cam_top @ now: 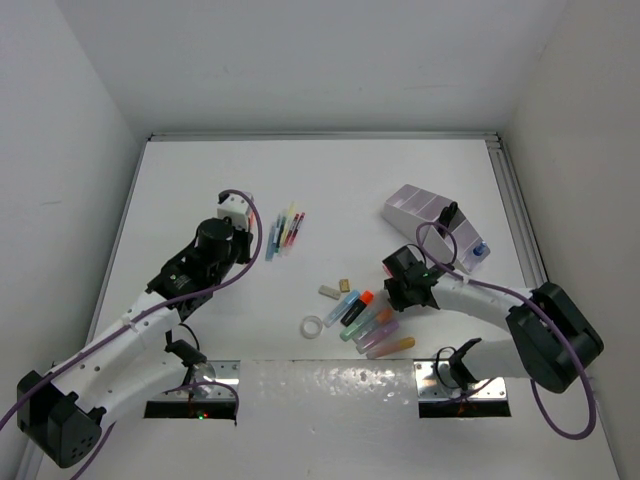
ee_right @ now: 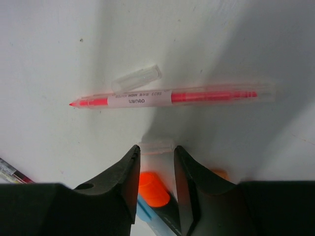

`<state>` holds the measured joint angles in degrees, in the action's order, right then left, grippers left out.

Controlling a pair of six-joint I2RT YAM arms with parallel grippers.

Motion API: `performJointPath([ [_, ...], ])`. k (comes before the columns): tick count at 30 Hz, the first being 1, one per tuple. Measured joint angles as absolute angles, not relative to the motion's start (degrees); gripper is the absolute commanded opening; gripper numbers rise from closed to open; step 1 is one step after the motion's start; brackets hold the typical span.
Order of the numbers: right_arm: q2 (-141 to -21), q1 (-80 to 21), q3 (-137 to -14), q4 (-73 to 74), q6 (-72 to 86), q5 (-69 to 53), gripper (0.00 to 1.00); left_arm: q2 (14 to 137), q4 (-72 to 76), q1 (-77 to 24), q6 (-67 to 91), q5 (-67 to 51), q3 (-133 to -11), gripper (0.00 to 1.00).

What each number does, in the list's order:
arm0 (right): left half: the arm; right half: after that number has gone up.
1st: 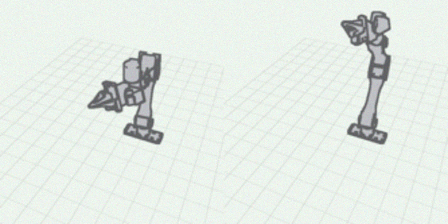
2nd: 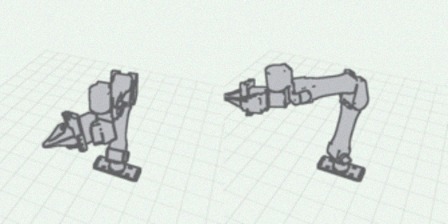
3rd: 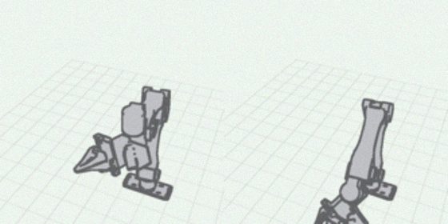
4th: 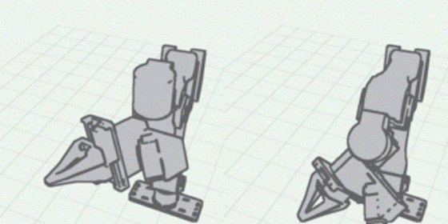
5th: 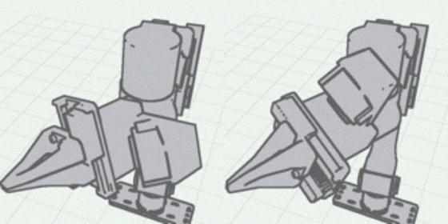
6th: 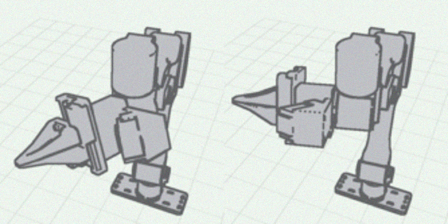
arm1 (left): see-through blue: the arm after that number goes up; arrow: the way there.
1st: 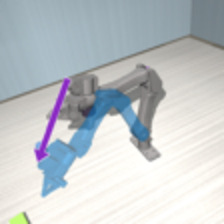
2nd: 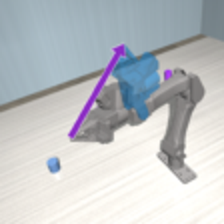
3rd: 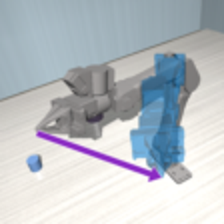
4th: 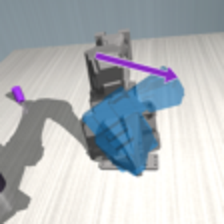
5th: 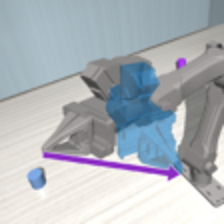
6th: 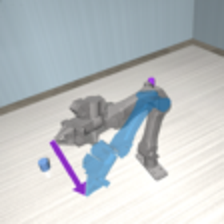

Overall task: Sort the stationery into containers
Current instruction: Close the pen cap on the pen.

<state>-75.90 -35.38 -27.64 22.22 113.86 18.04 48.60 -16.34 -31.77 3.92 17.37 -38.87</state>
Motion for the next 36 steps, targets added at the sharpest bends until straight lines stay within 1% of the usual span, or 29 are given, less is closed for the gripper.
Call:
performJointPath([
  [2,-76.0,-35.0,-27.6,22.2,113.9,18.3,0.30,48.6,-16.4,-31.8,3.9,17.5,-38.9,0.00],
  [4,-76.1,-34.7,-27.6,22.1,113.9,18.5,0.25,48.5,-16.6,-31.8,3.9,17.7,-38.9,0.00],
  [8,-76.7,-34.6,-27.6,21.5,114.1,19.0,0.22,48.3,-16.6,-31.8,3.9,17.9,-38.9,0.00],
  [16,-77.9,-34.6,-27.7,19.5,114.3,19.5,0.16,48.2,-16.6,-31.8,3.9,18.5,-38.9,0.00],
  [26,-80.6,-34.6,-30.9,23.0,114.3,22.9,0.12,48.2,-16.6,-31.6,3.9,19.0,-38.9,0.00],
  [28,-80.9,-34.6,-31.0,23.0,114.3,23.7,0.14,48.2,-16.6,-31.5,3.9,19.1,-38.9,0.00],
  [29,-81.1,-34.6,-31.2,23.0,114.3,24.0,0.17,48.2,-16.6,-31.4,3.9,19.2,-38.9,0.00],
  [32,-81.6,-34.6,-31.8,23.0,114.3,24.9,0.22,48.2,-16.5,-31.4,3.8,19.4,-38.9,0.00],
  [33,-81.8,-34.6,-32.2,23.4,114.3,25.5,0.25,48.2,-16.5,-31.4,3.7,19.4,-38.9,0.00],
  [36,-82.0,-34.6,-33.2,25.1,114.3,26.2,0.28,48.2,-16.5,-31.4,3.4,19.6,-38.9,0.00],
])
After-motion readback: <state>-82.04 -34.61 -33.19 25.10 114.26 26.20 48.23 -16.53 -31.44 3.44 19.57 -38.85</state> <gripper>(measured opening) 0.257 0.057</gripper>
